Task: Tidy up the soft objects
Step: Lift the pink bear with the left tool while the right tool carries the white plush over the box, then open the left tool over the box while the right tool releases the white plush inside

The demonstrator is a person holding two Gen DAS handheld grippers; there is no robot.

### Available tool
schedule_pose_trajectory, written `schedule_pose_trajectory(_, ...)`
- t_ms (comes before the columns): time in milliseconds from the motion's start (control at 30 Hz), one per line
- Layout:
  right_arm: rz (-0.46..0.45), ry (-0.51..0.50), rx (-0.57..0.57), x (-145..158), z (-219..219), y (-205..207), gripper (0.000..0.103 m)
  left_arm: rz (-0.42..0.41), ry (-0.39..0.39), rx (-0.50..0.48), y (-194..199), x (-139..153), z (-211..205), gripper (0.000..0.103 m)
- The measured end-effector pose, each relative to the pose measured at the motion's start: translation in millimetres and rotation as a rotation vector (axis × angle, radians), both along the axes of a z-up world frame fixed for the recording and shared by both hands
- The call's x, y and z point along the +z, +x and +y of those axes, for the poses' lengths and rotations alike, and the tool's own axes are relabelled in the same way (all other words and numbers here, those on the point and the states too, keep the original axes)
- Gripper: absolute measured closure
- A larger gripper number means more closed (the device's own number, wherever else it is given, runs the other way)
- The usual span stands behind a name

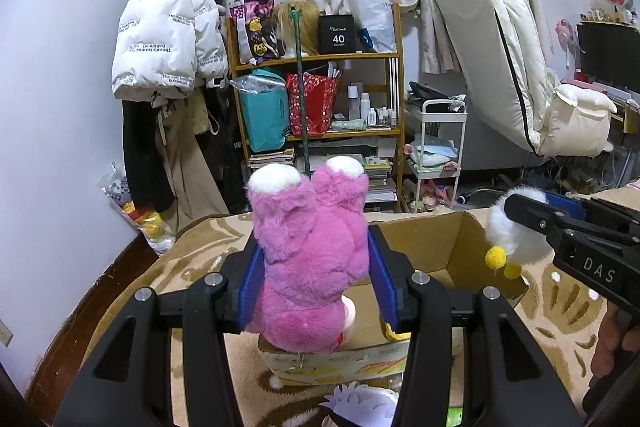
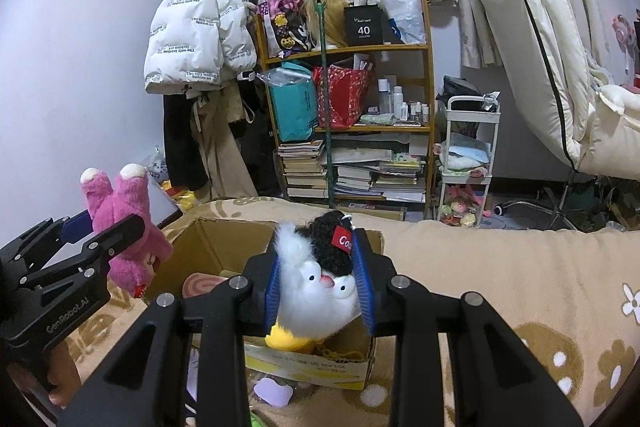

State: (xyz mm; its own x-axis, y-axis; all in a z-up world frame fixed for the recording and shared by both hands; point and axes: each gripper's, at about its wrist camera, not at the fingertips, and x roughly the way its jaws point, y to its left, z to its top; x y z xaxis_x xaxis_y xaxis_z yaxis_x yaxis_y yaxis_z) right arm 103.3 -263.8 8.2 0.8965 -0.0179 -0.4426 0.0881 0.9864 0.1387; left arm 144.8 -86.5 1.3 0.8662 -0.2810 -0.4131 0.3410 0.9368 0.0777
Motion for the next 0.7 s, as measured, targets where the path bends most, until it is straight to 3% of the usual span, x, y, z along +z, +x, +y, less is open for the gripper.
schedule_pose_trajectory(267, 0.051, 0.051, 0.003, -26.0, -13.1, 17.3, 0.069, 0.087, 0.031, 0.050, 27.7, -27.5, -1.0, 0.056)
schedule_pose_trajectory(400, 0.074, 0.068, -0.002, -37.4, -18.8, 22.3, 0.069, 0.141, 0.010, 0.056, 39.1, -37.8, 4.1, 0.054)
schedule_pose_trajectory(700, 0.096, 0.076, 0.027, -46.9, -15.7, 29.9, 0.066, 0.131, 0.069, 0.067, 37.0, -41.9, 1.9, 0.043)
